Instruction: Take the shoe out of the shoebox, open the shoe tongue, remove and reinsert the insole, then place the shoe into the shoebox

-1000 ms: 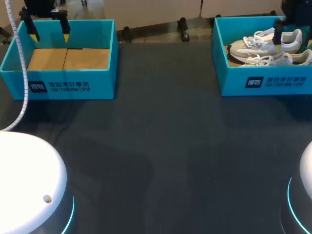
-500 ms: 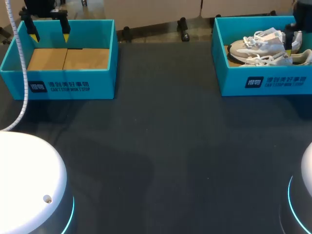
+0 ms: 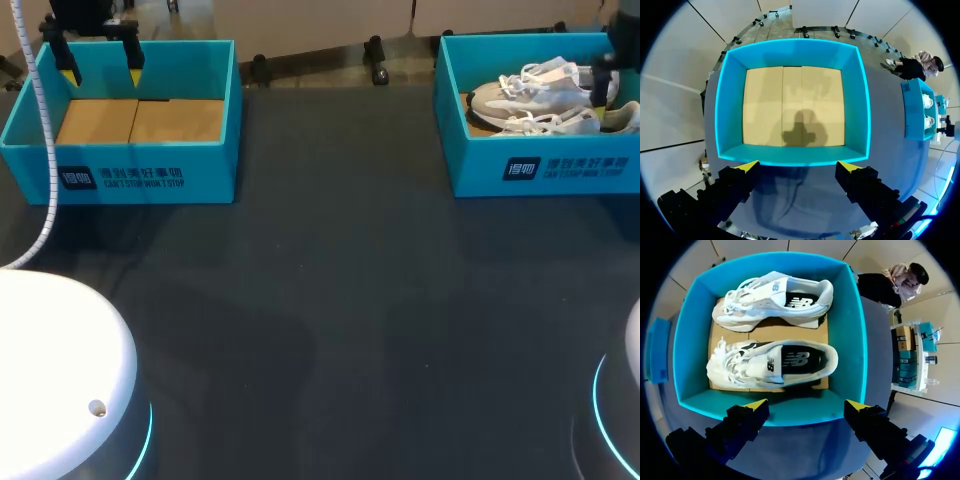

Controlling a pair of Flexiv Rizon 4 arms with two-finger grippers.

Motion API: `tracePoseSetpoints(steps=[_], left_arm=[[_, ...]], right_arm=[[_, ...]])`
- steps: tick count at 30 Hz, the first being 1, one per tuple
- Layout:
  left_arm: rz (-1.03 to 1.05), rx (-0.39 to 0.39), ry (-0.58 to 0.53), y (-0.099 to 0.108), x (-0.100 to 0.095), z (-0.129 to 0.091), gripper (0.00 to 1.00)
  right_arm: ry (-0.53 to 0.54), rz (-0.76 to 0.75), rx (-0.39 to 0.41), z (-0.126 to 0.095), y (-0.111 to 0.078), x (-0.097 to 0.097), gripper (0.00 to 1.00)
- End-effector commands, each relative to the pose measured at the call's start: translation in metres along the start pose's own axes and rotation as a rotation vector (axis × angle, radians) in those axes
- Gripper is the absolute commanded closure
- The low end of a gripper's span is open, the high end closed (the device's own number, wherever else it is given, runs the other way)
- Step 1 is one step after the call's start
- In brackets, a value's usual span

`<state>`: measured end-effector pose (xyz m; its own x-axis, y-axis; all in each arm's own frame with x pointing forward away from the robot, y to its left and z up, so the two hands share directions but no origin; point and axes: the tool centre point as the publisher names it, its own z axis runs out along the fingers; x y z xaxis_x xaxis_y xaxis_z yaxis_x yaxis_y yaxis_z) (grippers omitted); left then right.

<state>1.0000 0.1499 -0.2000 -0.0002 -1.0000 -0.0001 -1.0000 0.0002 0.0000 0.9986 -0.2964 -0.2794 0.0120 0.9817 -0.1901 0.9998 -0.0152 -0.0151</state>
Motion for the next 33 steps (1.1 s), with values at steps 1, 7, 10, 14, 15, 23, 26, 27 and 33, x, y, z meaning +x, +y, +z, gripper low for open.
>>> tracePoseSetpoints(steps=[1,7,10,14,15,23,26,27,33], left_arm=[[0.000,0.000,0.000,0.000,0.000,0.000,0.00],[0.000,0.000,0.000,0.000,0.000,0.000,0.00],[0.000,0.000,0.000,0.000,0.000,0.000,0.00],[0.000,0.000,0.000,0.000,0.000,0.000,0.00],[0.000,0.000,0.000,0.000,0.000,0.000,0.00],[0.000,0.000,0.000,0.000,0.000,0.000,0.00],[0.000,0.000,0.000,0.000,0.000,0.000,0.00],[0.000,0.000,0.000,0.000,0.000,0.000,0.00],[0.000,0.000,0.000,0.000,0.000,0.000,0.00]], right_arm=[[0.008,-0.012,0.006,0.011,0.009,-0.005,0.00],[0.012,-0.030,0.008,0.017,0.020,-0.012,0.00],[0.020,-0.042,0.012,0.020,0.024,-0.015,0.00],[0.019,-0.046,0.021,0.024,0.028,-0.018,0.00],[0.023,-0.050,0.024,0.025,0.030,-0.018,0.00],[0.024,-0.069,0.034,0.032,0.037,-0.021,0.03],[0.027,-0.070,0.037,0.035,0.038,-0.024,0.06],[0.028,-0.071,0.038,0.036,0.038,-0.024,0.11],[0.032,-0.072,0.044,0.040,0.039,-0.026,0.22]])
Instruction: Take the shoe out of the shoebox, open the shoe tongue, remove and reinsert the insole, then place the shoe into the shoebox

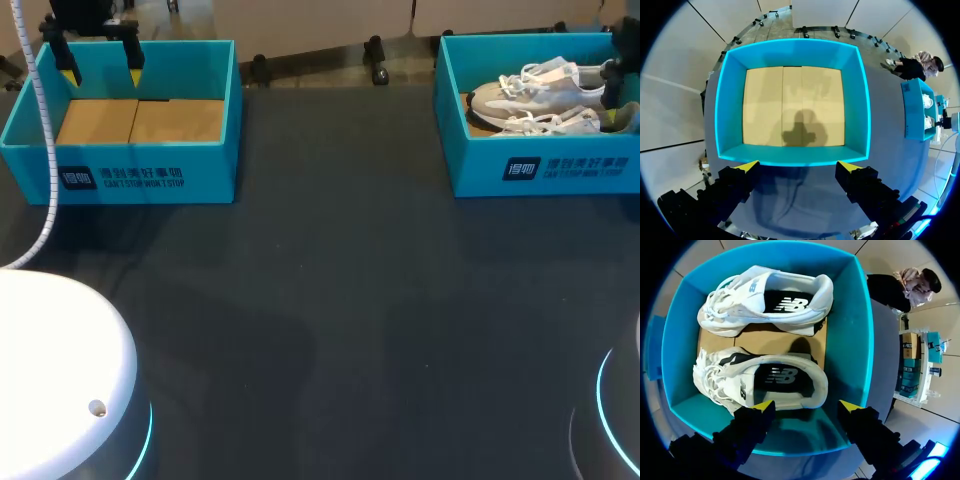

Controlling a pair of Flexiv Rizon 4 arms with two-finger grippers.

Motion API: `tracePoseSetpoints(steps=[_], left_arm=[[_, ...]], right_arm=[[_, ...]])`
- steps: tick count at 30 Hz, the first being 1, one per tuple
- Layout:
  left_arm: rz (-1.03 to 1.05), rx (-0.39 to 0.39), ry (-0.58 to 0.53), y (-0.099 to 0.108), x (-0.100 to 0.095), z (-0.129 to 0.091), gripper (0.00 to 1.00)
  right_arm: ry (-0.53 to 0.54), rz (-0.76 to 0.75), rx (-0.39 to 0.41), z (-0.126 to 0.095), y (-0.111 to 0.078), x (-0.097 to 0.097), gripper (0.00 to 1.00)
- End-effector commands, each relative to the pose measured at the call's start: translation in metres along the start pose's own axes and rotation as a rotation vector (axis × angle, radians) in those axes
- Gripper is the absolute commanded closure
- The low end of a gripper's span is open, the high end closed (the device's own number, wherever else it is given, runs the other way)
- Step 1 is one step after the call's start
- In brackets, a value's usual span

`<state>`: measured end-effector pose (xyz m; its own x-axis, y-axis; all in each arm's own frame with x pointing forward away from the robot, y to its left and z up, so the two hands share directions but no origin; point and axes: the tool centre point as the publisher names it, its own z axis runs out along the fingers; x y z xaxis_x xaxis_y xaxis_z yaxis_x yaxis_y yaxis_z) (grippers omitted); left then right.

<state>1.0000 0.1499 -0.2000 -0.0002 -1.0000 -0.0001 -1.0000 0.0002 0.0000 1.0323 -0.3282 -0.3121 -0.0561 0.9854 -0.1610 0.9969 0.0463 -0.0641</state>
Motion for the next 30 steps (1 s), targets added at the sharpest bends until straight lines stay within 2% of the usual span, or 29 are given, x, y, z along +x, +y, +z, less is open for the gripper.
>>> tracePoseSetpoints(steps=[1,8,15,25,30], left_arm=[[0.000,0.000,0.000,0.000,0.000,0.000,0.00],[0.000,0.000,0.000,0.000,0.000,0.000,0.00],[0.000,0.000,0.000,0.000,0.000,0.000,0.00],[0.000,0.000,0.000,0.000,0.000,0.000,0.00],[0.000,0.000,0.000,0.000,0.000,0.000,0.00]], right_arm=[[0.006,-0.004,0.006,0.003,0.005,-0.003,0.22],[0.011,-0.010,0.018,0.011,0.009,-0.007,0.14],[0.019,-0.017,0.029,0.018,0.015,-0.009,0.17],[0.037,-0.026,0.042,0.026,0.014,-0.002,0.23],[0.044,-0.029,0.042,0.030,0.013,-0.001,0.20]])
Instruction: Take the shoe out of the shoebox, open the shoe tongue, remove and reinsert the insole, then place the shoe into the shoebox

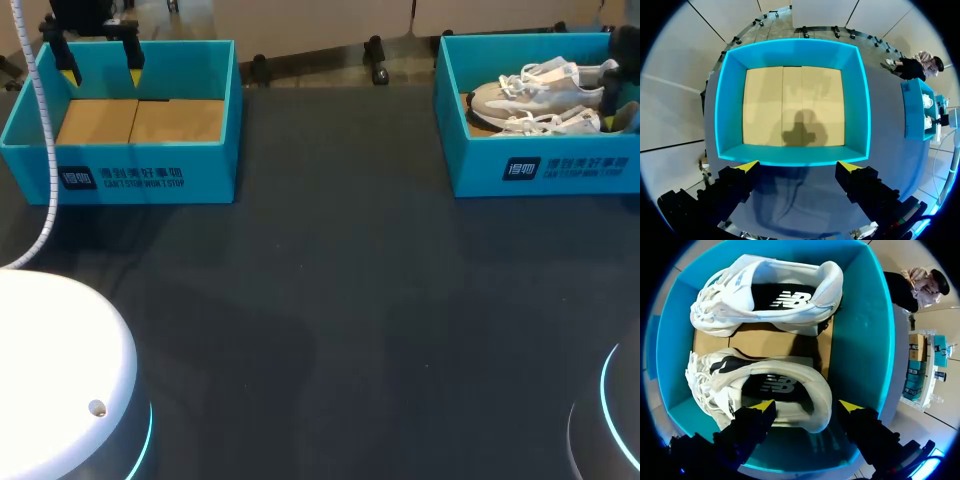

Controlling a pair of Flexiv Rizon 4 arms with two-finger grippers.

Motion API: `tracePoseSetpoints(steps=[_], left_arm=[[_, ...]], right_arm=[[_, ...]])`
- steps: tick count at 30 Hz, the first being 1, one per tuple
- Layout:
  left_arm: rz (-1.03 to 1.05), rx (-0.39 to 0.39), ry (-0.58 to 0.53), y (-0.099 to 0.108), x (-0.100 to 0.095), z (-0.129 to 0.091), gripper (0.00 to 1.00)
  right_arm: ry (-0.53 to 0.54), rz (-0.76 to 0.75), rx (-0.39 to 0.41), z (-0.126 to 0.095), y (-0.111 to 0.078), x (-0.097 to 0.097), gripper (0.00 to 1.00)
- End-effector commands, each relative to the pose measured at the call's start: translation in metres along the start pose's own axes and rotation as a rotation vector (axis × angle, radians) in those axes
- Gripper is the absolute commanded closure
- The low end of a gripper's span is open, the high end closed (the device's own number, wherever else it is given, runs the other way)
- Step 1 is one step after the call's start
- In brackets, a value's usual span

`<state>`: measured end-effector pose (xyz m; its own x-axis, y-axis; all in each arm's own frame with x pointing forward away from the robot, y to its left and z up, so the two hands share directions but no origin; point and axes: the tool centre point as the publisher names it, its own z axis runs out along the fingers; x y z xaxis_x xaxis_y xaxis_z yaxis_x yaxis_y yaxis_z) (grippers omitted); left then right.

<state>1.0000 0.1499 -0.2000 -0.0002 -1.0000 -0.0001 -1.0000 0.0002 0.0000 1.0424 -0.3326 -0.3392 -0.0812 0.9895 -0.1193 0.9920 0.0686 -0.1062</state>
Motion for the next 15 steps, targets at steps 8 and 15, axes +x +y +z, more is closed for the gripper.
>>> tracePoseSetpoints(steps=[8,15], left_arm=[[0.000,0.000,0.000,0.0000,0.0000,0.0000,0.00],[0.000,0.000,0.000,0.0000,0.0000,0.0000,0.00]], right_arm=[[0.032,0.005,0.008,0.0096,-0.0010,0.0020,0.33],[0.039,-0.003,0.001,0.0106,-0.0016,0.0077,0.38]])
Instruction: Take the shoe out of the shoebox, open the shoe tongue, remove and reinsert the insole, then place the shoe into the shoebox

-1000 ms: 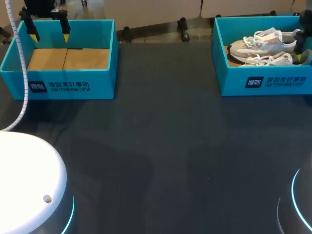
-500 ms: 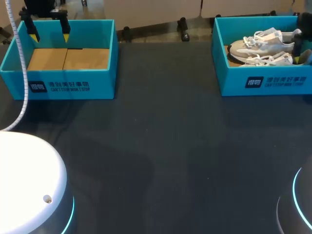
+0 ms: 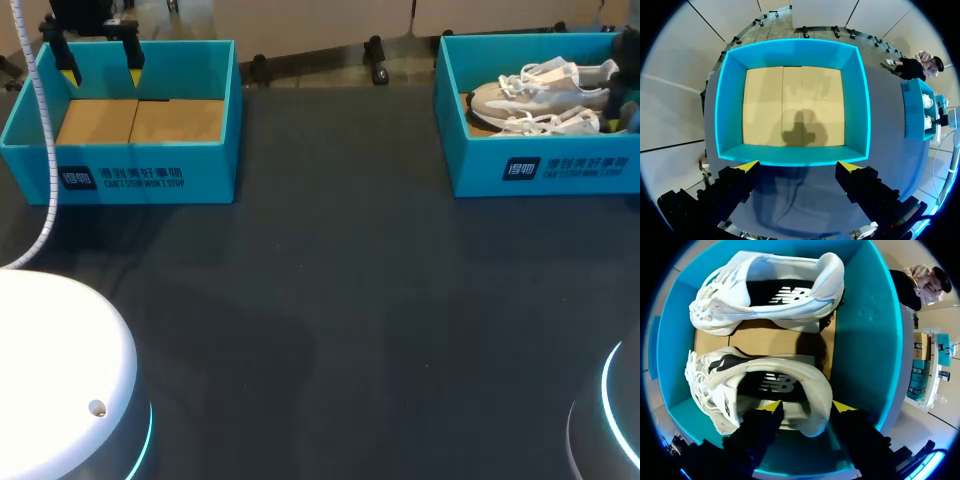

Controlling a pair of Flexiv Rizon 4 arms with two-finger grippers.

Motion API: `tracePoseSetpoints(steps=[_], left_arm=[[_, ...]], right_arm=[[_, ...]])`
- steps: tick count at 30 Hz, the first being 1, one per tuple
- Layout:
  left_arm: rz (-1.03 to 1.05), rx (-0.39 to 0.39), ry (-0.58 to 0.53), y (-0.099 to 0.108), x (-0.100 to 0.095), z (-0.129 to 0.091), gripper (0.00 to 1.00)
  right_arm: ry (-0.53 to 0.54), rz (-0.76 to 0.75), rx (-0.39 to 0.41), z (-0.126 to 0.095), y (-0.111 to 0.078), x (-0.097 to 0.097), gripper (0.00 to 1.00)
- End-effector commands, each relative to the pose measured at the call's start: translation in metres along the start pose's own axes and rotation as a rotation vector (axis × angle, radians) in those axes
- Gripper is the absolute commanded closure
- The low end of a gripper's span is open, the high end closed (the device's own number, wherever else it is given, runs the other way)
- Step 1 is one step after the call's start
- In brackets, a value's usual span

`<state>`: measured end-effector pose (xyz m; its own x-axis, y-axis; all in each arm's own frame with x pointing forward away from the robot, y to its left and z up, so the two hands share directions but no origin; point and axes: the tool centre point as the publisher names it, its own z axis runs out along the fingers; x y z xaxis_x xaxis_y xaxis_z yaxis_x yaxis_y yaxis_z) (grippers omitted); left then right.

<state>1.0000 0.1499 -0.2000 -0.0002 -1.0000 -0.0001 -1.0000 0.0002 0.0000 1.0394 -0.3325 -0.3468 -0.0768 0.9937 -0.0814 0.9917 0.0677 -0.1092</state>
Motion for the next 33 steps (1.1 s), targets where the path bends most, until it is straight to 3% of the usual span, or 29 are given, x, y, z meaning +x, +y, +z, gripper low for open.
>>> tracePoseSetpoints(steps=[1,2,9,21,33], left_arm=[[0.000,0.000,0.000,0.000,0.000,0.000,0.00],[0.000,0.000,0.000,0.000,0.000,0.000,0.00],[0.000,0.000,0.000,0.000,0.000,0.000,0.00],[0.000,0.000,0.000,0.000,0.000,0.000,0.00],[0.000,0.000,0.000,0.000,0.000,0.000,0.00]], right_arm=[[0.000,-0.004,-0.002,0.003,0.001,0.006,0.31],[0.000,-0.004,-0.002,0.003,0.001,0.007,0.25],[0.003,0.003,0.010,0.009,0.004,0.001,0.15],[-0.009,0.007,0.009,0.003,0.003,-0.001,0.21],[-0.016,0.010,0.010,0.004,0.002,-0.007,0.05]])
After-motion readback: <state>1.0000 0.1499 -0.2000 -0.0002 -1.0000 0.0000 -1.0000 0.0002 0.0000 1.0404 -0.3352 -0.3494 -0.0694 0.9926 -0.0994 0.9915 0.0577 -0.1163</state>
